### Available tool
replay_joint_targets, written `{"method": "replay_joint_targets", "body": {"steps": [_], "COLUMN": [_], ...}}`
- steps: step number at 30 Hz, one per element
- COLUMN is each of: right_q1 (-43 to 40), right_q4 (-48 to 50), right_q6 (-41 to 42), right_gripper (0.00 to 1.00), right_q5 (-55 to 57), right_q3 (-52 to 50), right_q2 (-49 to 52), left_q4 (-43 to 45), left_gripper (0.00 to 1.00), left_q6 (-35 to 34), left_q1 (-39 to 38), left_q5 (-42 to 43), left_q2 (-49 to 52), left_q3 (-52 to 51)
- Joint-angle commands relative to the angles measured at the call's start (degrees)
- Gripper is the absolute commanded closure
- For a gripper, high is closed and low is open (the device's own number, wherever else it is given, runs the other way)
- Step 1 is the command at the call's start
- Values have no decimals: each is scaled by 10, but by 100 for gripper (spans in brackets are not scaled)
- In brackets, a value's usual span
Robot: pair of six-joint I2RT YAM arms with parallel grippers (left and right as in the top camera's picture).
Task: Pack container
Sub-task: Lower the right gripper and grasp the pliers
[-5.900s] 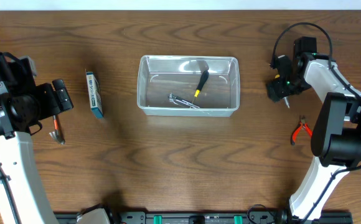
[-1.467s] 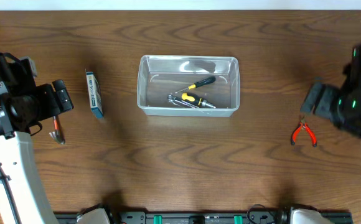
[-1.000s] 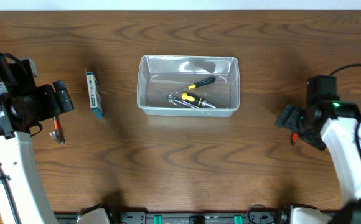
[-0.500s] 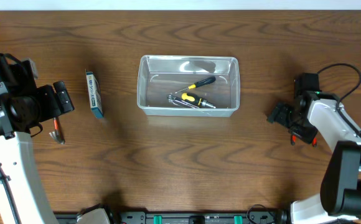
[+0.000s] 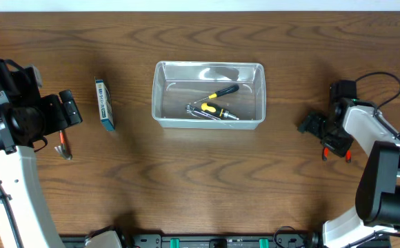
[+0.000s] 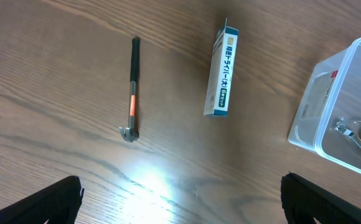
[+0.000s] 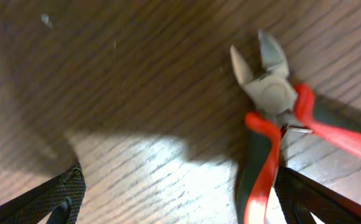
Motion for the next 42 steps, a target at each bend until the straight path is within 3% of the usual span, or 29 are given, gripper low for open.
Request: {"method": "replay_joint_targets", "body": {"steps": [1, 5, 12, 17, 28, 36, 42], "right_q1": [-12, -13, -13, -13, -13, -11, 12], "right_q4": [4, 3, 3, 1, 1, 6, -100], "right_q6": [6, 6, 6, 6, 6, -36, -104], "right_gripper": [2, 11, 60, 80, 99, 99, 99], "right_q5": [27, 27, 27, 27, 27, 27, 27], "right_q3": [-14, -14, -14, -14, -14, -8, 103], "right_q2": [41, 41, 41, 41, 41, 40, 10], "left_q4": [-2, -2, -2, -2, -2, -2, -2], "left_gripper": [2, 2, 2, 2, 2, 2, 2], "left_q6": [4, 4, 4, 4, 4, 4, 4], "left_q1": [3, 3, 3, 3, 3, 3, 3], "left_q5": [2, 2, 2, 2, 2, 2, 2], "left_q2": [-3, -3, -3, -3, -3, -3, -3], "left_q3": [9, 9, 9, 9, 9, 9, 9]}}
